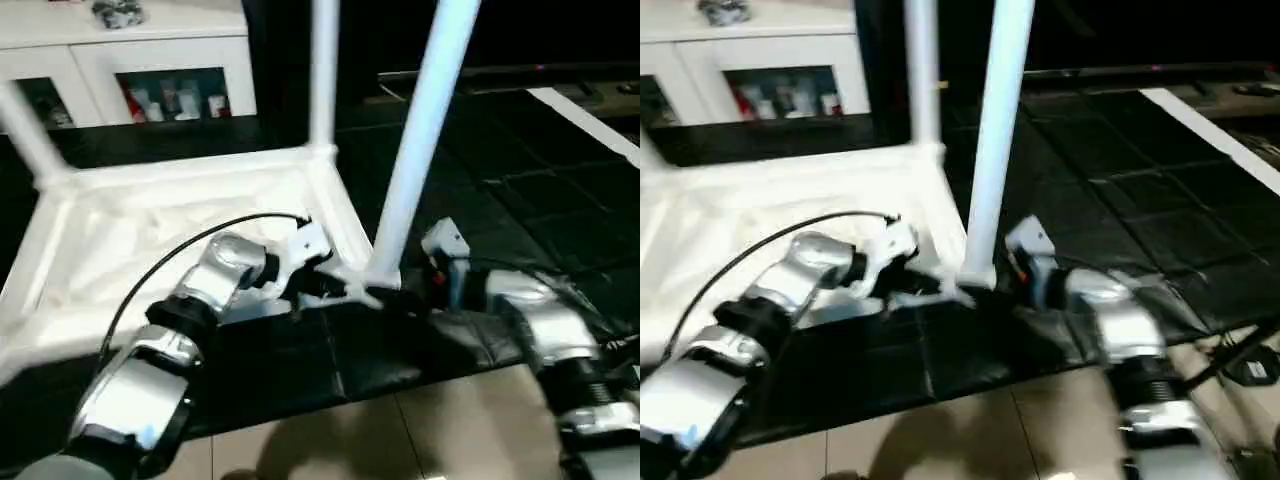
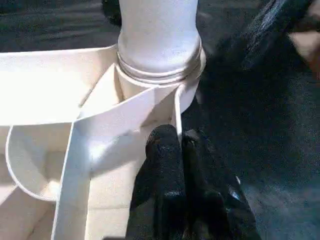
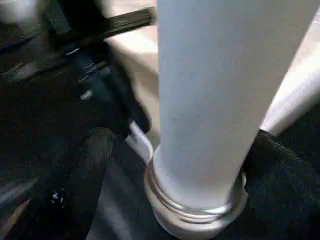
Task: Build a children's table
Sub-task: Rotate leg to tighten
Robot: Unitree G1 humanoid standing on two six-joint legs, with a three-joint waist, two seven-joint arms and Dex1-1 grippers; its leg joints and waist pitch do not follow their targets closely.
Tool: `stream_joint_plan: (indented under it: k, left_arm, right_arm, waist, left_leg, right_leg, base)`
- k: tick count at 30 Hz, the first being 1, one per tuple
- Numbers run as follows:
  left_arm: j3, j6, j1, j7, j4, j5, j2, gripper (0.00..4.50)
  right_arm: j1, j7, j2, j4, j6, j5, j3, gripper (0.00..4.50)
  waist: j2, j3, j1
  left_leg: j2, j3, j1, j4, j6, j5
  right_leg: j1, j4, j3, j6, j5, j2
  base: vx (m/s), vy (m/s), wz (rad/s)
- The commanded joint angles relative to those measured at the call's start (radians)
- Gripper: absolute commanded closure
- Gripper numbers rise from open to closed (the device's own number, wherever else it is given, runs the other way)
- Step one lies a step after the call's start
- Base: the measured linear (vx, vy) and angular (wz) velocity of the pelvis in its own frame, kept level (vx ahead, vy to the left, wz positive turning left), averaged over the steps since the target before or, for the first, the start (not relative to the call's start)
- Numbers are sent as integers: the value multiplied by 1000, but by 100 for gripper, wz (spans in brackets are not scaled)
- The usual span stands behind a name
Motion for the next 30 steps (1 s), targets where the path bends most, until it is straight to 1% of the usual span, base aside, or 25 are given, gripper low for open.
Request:
stream_joint_plan:
  k: [1,2,3,4,5,6,7,8,9,10,12,13,16,17,20,23,25,27,28,29,30]
  left_arm:
    - [-38,-24,3,-85,-40,2,-3,450]
    - [-47,-32,5,-117,-47,1,5,450]
    - [-47,-32,5,-117,-47,1,5,450]
    - [-68,-48,11,-187,-66,0,26,450]
    - [-68,-48,11,-187,-66,0,26,450]
    - [-78,-57,15,-225,-76,-1,36,450]
    - [-92,-65,18,-268,-87,-1,46,450]
    - [-97,-74,19,-284,-88,-2,48,450]
    - [-97,-74,19,-284,-88,-2,48,450]
    - [-107,-79,22,-313,-94,-5,52,450]
    - [-118,-80,28,-336,-109,-8,53,450]
    - [-121,-82,29,-346,-114,-8,54,450]
    - [-124,-82,33,-356,-125,-8,52,450]
    - [-124,-82,33,-356,-125,-8,52,450]
    - [-126,-78,36,-358,-133,-8,51,450]
    - [-132,-76,41,-365,-143,-10,56,450]
    - [-134,-74,43,-366,-146,-12,58,450]
    - [-135,-72,45,-366,-148,-12,59,450]
    - [-135,-70,47,-366,-150,-12,60,450]
    - [-133,-68,47,-366,-150,-10,60,450]
    - [-131,-60,49,-359,-150,-7,59,450]
  right_arm:
    - [10,72,-19,-21,-26,18,16,31]
    - [9,108,-31,-22,-34,28,22,31]
    - [9,108,-31,-22,-34,28,22,31]
    - [6,186,-52,-25,-48,46,37,31]
    - [6,186,-52,-25,-48,46,37,31]
    - [3,228,-60,-24,-45,56,44,31]
    - [-3,286,-67,-23,-30,70,53,31]
    - [-6,309,-68,-20,-25,75,55,31]
    - [-6,309,-68,-20,-25,75,55,46]
    - [-12,343,-67,-22,-7,86,58,64]
    - [-18,367,-62,-22,8,95,64,67]
    - [-22,379,-61,-15,10,99,68,76]
    - [-28,405,-61,-2,16,104,76,110]
    - [-28,405,-61,-2,16,104,76,110]
    - [-31,420,-61,5,18,108,83,141]
    - [-33,444,-61,15,19,109,89,153]
    - [-32,450,-61,15,20,108,89,173]
    - [-31,453,-60,13,23,110,89,182]
    - [-30,454,-60,11,25,111,90,194]
    - [-29,455,-61,9,27,114,91,194]
    - [-26,455,-62,4,31,118,95,207]
  waist:
    - [-4,-70,0]
    - [-4,-69,3]
    - [-3,-70,6]
    - [2,-70,9]
    - [0,-70,9]
    - [1,-70,11]
    - [-2,-70,12]
    - [-1,-71,13]
    - [-1,-71,13]
    - [0,-70,13]
    - [-1,-70,14]
    - [-1,-68,15]
    - [-1,-69,17]
    - [-2,-69,18]
    - [-3,-69,19]
    - [-4,-70,19]
    - [-4,-70,19]
    - [-5,-71,19]
    - [-4,-72,19]
    - [-5,-72,19]
    - [-5,-71,19]
  left_leg:
    - [-8,17,10,-56,76,-180]
    - [-8,17,10,-56,76,-182]
    - [-8,17,12,-56,76,-186]
    - [-8,17,12,-56,73,-192]
    - [-7,17,13,-57,74,-200]
    - [-7,17,11,-56,73,-196]
    - [-7,16,10,-57,75,-194]
    - [-7,16,10,-56,79,-192]
    - [-7,16,10,-56,81,-193]
    - [-7,16,11,-56,81,-197]
    - [-5,16,13,-58,73,-209]
    - [-5,16,14,-58,70,-216]
    - [-4,15,13,-59,59,-219]
    - [-4,15,13,-59,59,-219]
    - [-5,15,12,-58,59,-211]
    - [-6,15,11,-57,60,-207]
    - [-6,15,10,-57,61,-200]
    - [-5,15,11,-57,62,-196]
    - [-5,15,10,-56,63,-188]
    - [-6,15,10,-56,64,-185]
    - [-6,16,10,-56,66,-185]
  right_leg:
    - [62,-55,31,-281,-29,-35]
    - [61,-56,31,-281,-37,-37]
    - [60,-56,30,-282,-44,-37]
    - [60,-57,31,-282,-50,-37]
    - [60,-57,30,-282,-52,-36]
    - [60,-55,31,-286,-44,-36]
    - [62,-54,30,-289,-37,-35]
    - [62,-53,30,-293,-30,-36]
    - [62,-53,30,-295,-28,-36]
    - [60,-54,29,-296,-36,-35]
    - [59,-56,30,-292,-61,-37]
    - [58,-57,30,-293,-73,-37]
    - [58,-57,31,-289,-88,-38]
    - [58,-57,31,-288,-89,-38]
    - [58,-56,31,-283,-87,-37]
    - [58,-56,30,-280,-93,-38]
    - [59,-55,30,-280,-87,-37]
    - [59,-54,30,-280,-82,-37]
    - [59,-53,30,-282,-72,-37]
    - [59,-53,30,-283,-68,-37]
    - [58,-53,30,-283,-68,-36]
  base:
    - [0,0,0]
    - [0,0,0]
    - [0,0,0]
    - [0,0,0]
    - [0,0,0]
    - [0,0,0]
    - [0,0,0]
    - [0,0,0]
    - [0,0,0]
    - [0,0,0]
    - [0,0,0]
    - [0,0,0]
    - [0,0,0]
    - [0,0,0]
    - [0,0,0]
    - [0,0,0]
    - [0,0,0]
    - [0,0,0]
    - [0,0,0]
    - [0,0,0]
    - [0,0,0]
